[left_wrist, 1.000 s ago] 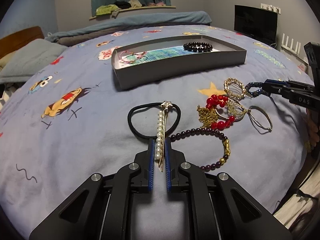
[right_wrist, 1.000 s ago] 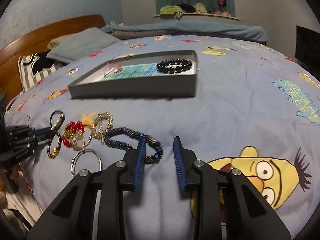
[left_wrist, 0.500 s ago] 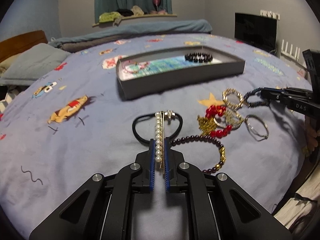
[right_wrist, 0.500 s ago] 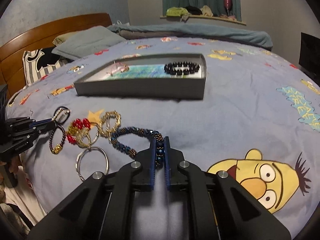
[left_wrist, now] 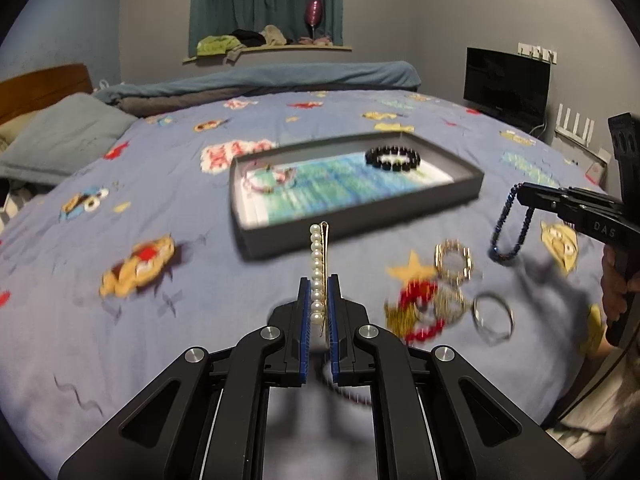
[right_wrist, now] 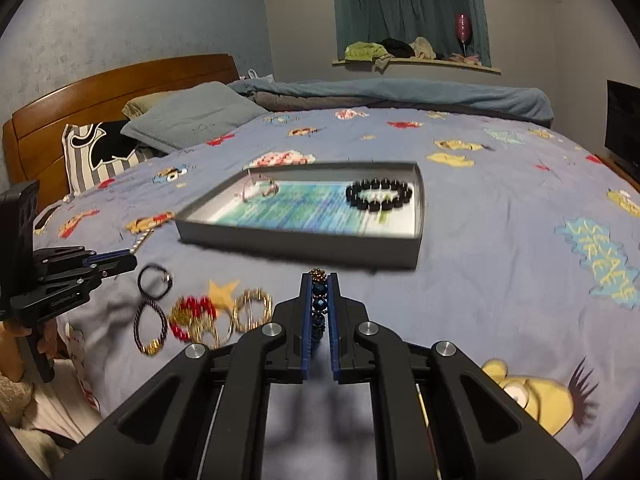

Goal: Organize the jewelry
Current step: 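Lay pearl hairpin in tray with left tool while right tool drops blue bracelet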

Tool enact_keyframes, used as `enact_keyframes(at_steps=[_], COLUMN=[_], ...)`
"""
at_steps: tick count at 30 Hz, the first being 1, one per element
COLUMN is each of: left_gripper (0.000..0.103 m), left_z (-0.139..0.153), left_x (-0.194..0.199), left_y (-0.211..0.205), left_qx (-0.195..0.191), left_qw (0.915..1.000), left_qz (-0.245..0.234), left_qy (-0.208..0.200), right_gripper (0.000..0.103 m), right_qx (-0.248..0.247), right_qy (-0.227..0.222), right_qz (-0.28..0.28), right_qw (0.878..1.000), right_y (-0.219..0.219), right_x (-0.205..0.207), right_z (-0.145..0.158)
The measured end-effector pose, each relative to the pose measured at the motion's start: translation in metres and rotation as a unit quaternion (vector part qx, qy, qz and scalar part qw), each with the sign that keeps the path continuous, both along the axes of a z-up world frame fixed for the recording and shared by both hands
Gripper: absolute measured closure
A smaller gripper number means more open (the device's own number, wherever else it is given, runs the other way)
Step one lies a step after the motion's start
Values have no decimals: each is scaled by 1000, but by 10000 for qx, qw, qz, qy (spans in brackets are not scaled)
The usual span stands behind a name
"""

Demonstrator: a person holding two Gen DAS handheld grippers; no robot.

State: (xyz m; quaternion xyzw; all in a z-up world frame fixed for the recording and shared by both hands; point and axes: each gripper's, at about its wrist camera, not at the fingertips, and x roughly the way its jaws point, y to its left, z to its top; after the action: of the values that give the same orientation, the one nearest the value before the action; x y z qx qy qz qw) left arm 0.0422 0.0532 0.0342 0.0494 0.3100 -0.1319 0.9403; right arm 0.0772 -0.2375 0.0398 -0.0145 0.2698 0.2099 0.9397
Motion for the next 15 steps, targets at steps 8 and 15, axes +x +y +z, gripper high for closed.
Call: enact_keyframes(at_steps=[8,15], left_gripper=[94,94], left_z=[26,29], left_x=[57,107], left_y=[-1,-3], left_qx=[-117,-17], left_qw=[9999,9996], left_qz=[93,170], left_qy=[-12,210], right_gripper=[96,96], right_qx=[15,-153], right_qy=[-165,-257], right_qz=[-146,-283], right_qw=[9998,9992], right_y=[-3,5], right_x=[44,89], right_z=[38,49])
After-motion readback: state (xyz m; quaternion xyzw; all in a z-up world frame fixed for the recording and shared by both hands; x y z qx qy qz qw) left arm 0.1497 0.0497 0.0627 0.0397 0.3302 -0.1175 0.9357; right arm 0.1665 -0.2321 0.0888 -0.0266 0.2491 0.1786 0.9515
